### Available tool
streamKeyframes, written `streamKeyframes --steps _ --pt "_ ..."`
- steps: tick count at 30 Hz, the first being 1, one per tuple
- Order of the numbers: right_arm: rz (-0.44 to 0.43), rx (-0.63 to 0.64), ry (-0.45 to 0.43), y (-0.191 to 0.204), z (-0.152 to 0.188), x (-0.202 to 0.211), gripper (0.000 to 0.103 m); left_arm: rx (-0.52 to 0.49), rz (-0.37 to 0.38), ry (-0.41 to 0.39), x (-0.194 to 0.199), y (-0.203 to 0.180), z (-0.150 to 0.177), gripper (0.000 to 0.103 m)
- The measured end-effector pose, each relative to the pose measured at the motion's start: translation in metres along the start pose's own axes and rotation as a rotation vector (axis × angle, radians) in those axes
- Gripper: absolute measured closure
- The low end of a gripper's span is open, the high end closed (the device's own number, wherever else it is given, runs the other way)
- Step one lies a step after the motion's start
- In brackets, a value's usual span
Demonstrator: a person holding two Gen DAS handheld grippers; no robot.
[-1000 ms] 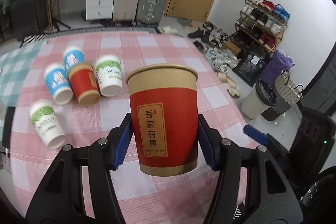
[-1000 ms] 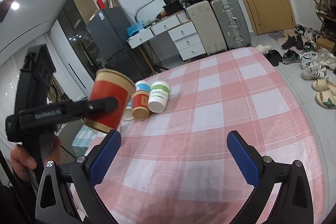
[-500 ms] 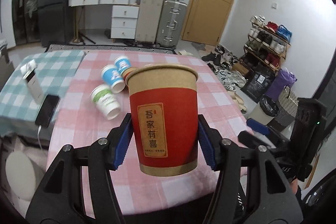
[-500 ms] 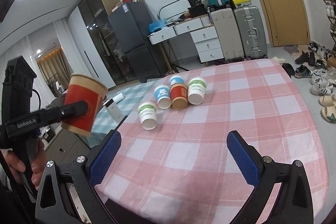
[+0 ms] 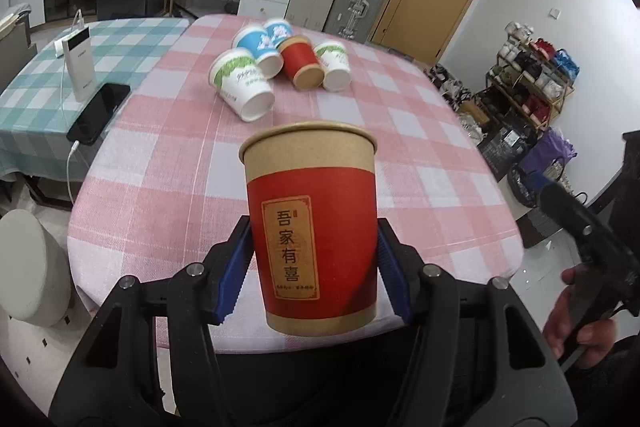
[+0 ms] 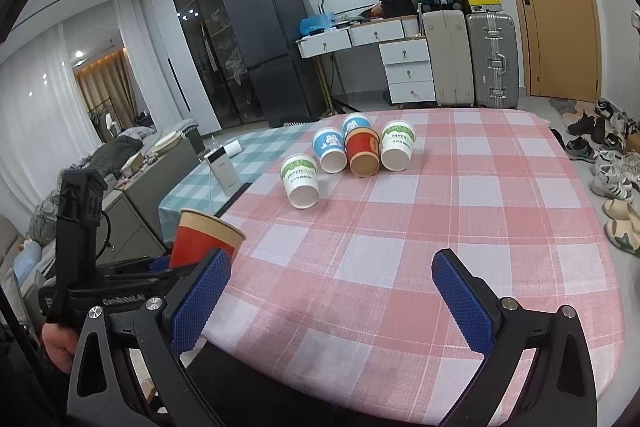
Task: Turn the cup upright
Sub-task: 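Lift the red cup with the left gripper and rotate it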
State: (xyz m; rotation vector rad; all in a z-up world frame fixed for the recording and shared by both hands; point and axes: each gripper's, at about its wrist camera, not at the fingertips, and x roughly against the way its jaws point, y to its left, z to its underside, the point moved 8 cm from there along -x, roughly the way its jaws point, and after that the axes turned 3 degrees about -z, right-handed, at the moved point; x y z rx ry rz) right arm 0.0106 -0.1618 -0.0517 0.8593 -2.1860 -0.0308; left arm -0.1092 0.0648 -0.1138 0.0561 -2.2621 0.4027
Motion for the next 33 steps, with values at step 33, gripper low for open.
streamKeyframes --steps 33 --pt "0.013 -0.032 0.127 -0.021 0.037 -0.064 0.000 0.063 -0.006 0.228 -0.106 0.022 0.029 0.016"
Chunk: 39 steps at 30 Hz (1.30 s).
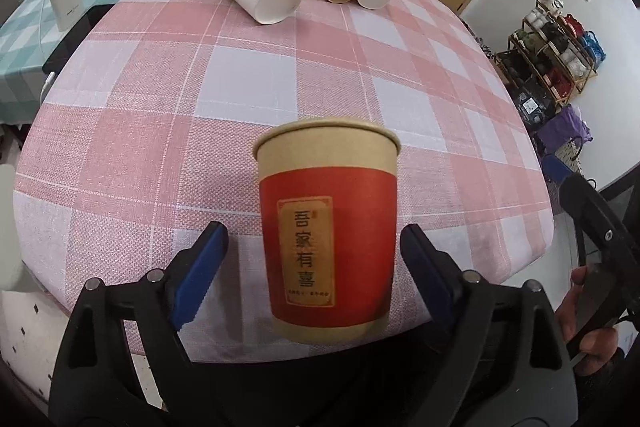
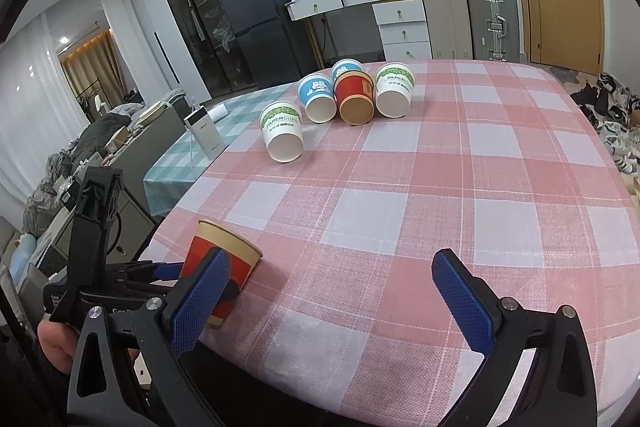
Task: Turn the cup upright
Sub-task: 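Lift the red cup with the left gripper and rotate it, then bring the red cup to the right gripper and close it on the cup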
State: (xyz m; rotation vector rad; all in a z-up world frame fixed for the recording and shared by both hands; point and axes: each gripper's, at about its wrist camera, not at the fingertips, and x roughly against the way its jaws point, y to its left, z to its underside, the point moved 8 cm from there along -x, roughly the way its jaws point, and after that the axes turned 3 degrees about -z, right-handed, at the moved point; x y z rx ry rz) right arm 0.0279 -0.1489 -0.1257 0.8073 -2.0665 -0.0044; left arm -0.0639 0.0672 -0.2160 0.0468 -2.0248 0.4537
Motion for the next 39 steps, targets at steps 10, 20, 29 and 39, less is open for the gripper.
streamKeyframes --steps 10,20,29,39 --pt "-0.005 -0.004 -0.012 0.001 -0.002 0.006 0.000 -0.025 0.012 -0.094 0.041 -0.009 -0.022 0.013" --pt "-0.083 0.037 -0.024 0.035 -0.020 0.022 0.000 -0.017 -0.040 -0.318 0.131 -0.011 -0.037 0.001" --pt "-0.239 -0.030 0.125 0.063 -0.012 0.001 0.000 0.050 -0.174 -0.425 0.165 0.034 -0.014 0.001" --pt "-0.386 -0.256 0.479 0.066 0.021 -0.095 0.000 0.117 -0.198 -0.414 0.152 0.078 0.001 0.001"
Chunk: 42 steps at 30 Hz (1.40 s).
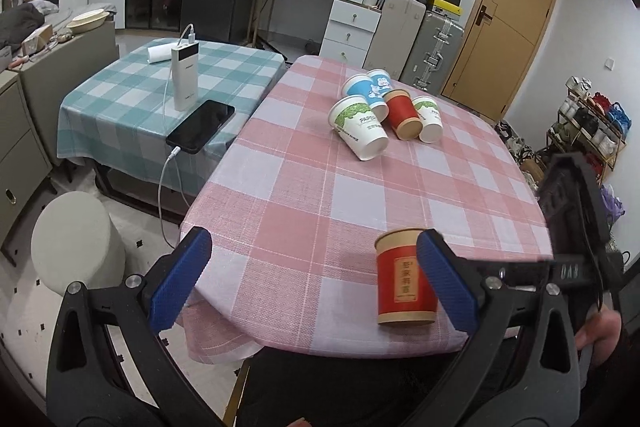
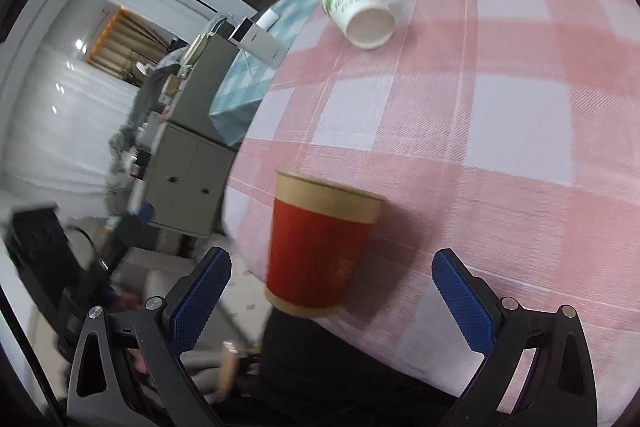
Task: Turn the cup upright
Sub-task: 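Bring the red cup to the right gripper and close it on the cup, then lower the red cup upright onto the tablecloth with the right gripper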
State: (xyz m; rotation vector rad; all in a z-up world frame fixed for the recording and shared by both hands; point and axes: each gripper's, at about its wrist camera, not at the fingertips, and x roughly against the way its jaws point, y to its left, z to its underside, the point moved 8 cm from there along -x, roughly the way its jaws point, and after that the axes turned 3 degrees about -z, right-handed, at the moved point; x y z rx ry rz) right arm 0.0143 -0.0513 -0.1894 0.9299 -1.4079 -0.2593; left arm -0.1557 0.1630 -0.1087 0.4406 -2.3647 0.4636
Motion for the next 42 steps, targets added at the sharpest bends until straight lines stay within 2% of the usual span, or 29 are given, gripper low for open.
streamKeyframes --steps 2,3,9,18,20,22,26,30,42 --pt "-0.066 -0.081 0.027 -0.005 -0.011 -0.009 0.001 0.011 0.008 0.022 -0.008 0.005 0.004 0.001" --pt "-0.072 -0.103 0.037 -0.007 -0.016 -0.012 0.000 0.014 0.015 0.031 -0.012 0.007 0.006 0.001" --pt "-0.068 -0.131 0.097 -0.008 -0.037 -0.026 0.001 0.029 0.028 0.061 -0.027 0.019 0.015 0.001" --pt "-0.019 -0.165 0.203 -0.010 -0.034 -0.046 0.001 0.049 0.058 0.092 -0.042 0.025 0.022 0.001" --pt "-0.016 -0.171 0.195 -0.010 -0.036 -0.047 0.005 0.050 0.064 0.102 -0.045 0.025 0.024 0.001" --pt "-0.014 -0.173 0.194 -0.012 -0.037 -0.044 0.029 0.049 0.071 0.106 -0.044 0.023 0.025 0.001" --pt "-0.014 -0.160 0.200 -0.013 -0.035 -0.043 0.029 0.038 0.095 0.128 -0.048 0.016 0.029 0.001" --pt "-0.010 -0.139 0.155 -0.016 -0.039 -0.026 0.030 0.016 0.094 0.133 -0.049 0.006 0.030 0.001" --pt "0.028 -0.085 -0.094 -0.061 -0.066 0.064 0.030 -0.087 0.120 0.189 -0.076 -0.051 0.029 0.001"
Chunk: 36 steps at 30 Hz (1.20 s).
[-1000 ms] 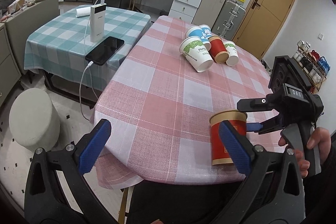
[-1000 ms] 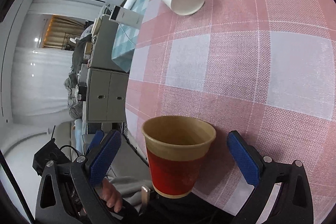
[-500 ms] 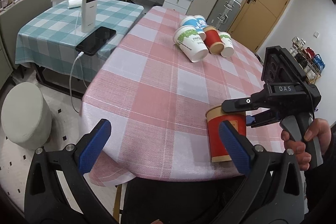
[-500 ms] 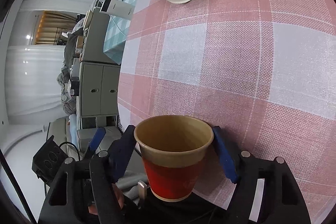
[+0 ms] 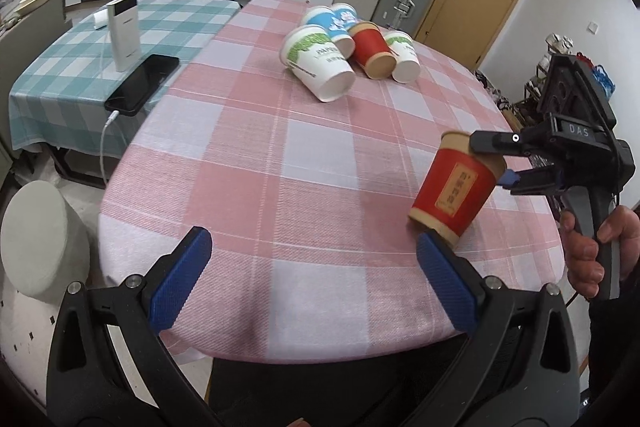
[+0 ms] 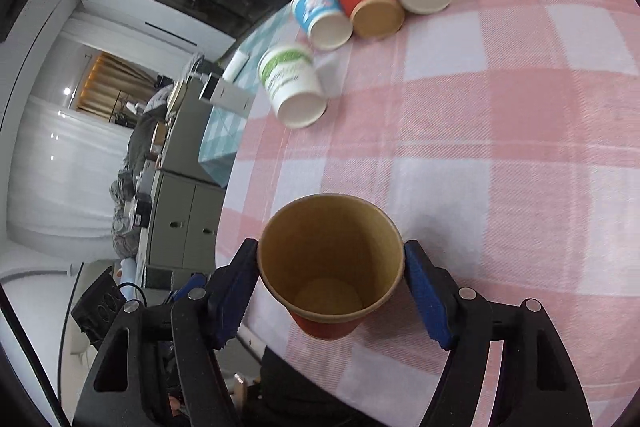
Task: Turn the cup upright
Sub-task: 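Lower the red cup upright onto the tablecloth with the right gripper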
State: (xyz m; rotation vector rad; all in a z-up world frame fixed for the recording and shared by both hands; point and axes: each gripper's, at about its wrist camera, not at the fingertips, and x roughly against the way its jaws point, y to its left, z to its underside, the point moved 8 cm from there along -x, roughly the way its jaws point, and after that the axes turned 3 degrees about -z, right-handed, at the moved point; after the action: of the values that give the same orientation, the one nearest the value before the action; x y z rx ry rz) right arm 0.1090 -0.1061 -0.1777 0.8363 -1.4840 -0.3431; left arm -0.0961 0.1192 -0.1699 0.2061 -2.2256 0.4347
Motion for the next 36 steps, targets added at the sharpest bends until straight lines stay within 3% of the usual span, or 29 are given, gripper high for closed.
streamKeyframes --steps 12,16,19,28,36 --pt "0.083 0.092 -0.239 -0.036 -0.036 0.071 0.030 -0.106 0.018 0.071 -0.051 -0.065 -0.025 0.001" --pt "0.148 0.144 -0.324 -0.047 -0.055 0.091 0.030 -0.136 0.032 0.076 -0.067 -0.092 -0.038 0.001" --pt "0.250 0.207 -0.368 -0.053 -0.065 0.090 0.030 -0.145 0.044 0.080 -0.078 -0.108 -0.049 0.001" --pt "0.385 0.377 -0.403 -0.052 -0.053 0.073 0.030 -0.145 0.039 0.115 -0.103 -0.125 -0.060 0.001" --pt "0.434 0.470 -0.401 -0.044 -0.037 0.065 0.030 -0.134 0.028 0.117 -0.108 -0.124 -0.063 0.001"
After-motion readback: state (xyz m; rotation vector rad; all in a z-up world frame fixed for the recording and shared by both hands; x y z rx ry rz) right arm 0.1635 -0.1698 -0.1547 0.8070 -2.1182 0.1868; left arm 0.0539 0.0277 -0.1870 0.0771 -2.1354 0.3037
